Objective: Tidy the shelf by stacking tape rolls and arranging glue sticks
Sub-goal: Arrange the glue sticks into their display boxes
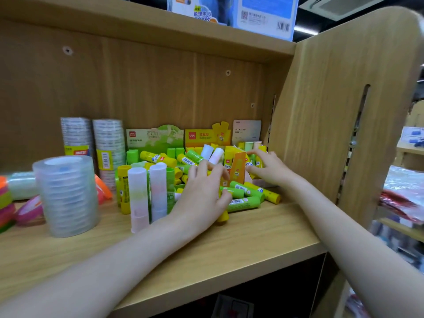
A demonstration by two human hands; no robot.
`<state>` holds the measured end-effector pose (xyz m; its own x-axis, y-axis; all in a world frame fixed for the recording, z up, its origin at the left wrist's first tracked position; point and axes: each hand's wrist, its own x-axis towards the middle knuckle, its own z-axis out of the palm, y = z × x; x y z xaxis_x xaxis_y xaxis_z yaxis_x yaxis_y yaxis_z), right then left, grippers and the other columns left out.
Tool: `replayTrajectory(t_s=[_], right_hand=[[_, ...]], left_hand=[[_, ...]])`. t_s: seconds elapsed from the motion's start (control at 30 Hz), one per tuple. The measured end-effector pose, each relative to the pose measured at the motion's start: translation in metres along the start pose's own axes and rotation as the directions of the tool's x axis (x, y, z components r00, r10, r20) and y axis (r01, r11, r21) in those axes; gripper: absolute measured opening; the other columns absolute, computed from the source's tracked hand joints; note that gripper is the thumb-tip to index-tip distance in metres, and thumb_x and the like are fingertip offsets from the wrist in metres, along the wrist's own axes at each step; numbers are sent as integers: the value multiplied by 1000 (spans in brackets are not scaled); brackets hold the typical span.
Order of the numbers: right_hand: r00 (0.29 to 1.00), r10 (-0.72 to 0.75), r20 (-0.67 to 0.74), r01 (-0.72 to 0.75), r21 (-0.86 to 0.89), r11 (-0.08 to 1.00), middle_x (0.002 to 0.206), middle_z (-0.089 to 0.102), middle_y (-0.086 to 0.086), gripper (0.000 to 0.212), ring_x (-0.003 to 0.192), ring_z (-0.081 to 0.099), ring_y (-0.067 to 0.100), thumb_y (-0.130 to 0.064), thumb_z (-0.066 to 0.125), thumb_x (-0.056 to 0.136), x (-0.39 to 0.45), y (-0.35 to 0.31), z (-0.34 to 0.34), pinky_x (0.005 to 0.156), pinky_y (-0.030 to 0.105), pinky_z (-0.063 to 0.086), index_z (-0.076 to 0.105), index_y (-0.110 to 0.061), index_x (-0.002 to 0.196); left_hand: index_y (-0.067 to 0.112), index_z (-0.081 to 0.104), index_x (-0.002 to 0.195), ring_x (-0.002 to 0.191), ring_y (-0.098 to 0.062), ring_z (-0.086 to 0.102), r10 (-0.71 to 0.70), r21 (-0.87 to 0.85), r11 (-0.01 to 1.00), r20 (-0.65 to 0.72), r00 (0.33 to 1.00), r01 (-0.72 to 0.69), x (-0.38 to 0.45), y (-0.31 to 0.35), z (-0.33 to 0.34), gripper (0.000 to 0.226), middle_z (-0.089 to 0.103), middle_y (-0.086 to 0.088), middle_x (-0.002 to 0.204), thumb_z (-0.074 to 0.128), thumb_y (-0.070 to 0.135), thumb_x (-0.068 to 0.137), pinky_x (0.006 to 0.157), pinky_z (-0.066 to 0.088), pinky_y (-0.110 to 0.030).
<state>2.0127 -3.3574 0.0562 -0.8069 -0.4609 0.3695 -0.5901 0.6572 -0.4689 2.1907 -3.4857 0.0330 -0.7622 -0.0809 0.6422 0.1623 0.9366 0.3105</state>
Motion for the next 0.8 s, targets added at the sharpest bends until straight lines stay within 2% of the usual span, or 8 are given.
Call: replayTrajectory(t_s=[0.07,0.13,0.23,0.37,0.47,0.57,0.67,0.8], right_hand=[[999,29,-35,-30,-5,1000,133,36,17,49,121,41,30,-34,55,88,0,-7,3,101,47,38,38,-31,134],[998,39,-46,-38,25,999,134,34,16,51,108,47,29,-29,56,88,-2,-12,3,86,35,47,37,-28,136],[999,33,-40,-30,78,997,132,32,15,49,94,51,24,-28,56,90,-10,-13,1,67,29,53,38,-26,136],[999,5,-54,-1,79,997,128,35,13,52,112,48,27,-26,63,86,-13,-12,-3,89,41,50,42,-25,134],[997,-49,-58,53,56,997,123,41,12,58,104,46,21,-24,69,81,-11,-11,-9,87,27,38,43,-26,133],[999,-44,-22,46,100,994,114,41,9,62,105,43,20,-21,71,79,-6,-6,-14,87,25,35,42,-28,132],[999,5,38,-11,156,988,122,43,11,60,106,48,23,-21,71,76,0,-3,-17,89,33,44,42,-33,128],[980,30,198,-11,-95,995,143,35,8,72,125,41,25,-25,67,80,14,-18,-21,97,36,40,29,-28,140]], left_hand=[[18,48,114,112,-21,28,-77,64,995,39,996,74,-1,1,1,26,35,-2,116,47,24,89,95,28,-30],[22,48,117,117,-20,26,-126,128,985,61,990,117,-2,2,1,27,35,-1,123,44,30,91,94,25,-33],[33,54,114,124,-17,25,-65,156,987,102,993,49,-5,5,-2,26,37,7,130,42,41,93,98,19,-34],[38,58,115,125,-13,31,33,196,977,255,966,-85,-6,12,-8,39,46,15,129,43,59,87,105,16,-40],[36,57,117,122,-14,34,-35,199,979,332,942,-34,-3,14,-11,40,46,15,129,50,57,83,101,23,-44],[30,59,107,116,-17,37,-75,196,981,326,943,10,-2,13,-13,30,45,14,123,53,48,83,95,30,-42],[22,60,99,113,-21,38,-153,267,961,290,945,73,-1,10,-12,27,45,7,118,51,43,84,96,33,-44],[18,59,104,115,-25,33,-216,335,934,241,946,128,-1,4,-9,33,41,3,121,47,44,88,97,30,-44]])
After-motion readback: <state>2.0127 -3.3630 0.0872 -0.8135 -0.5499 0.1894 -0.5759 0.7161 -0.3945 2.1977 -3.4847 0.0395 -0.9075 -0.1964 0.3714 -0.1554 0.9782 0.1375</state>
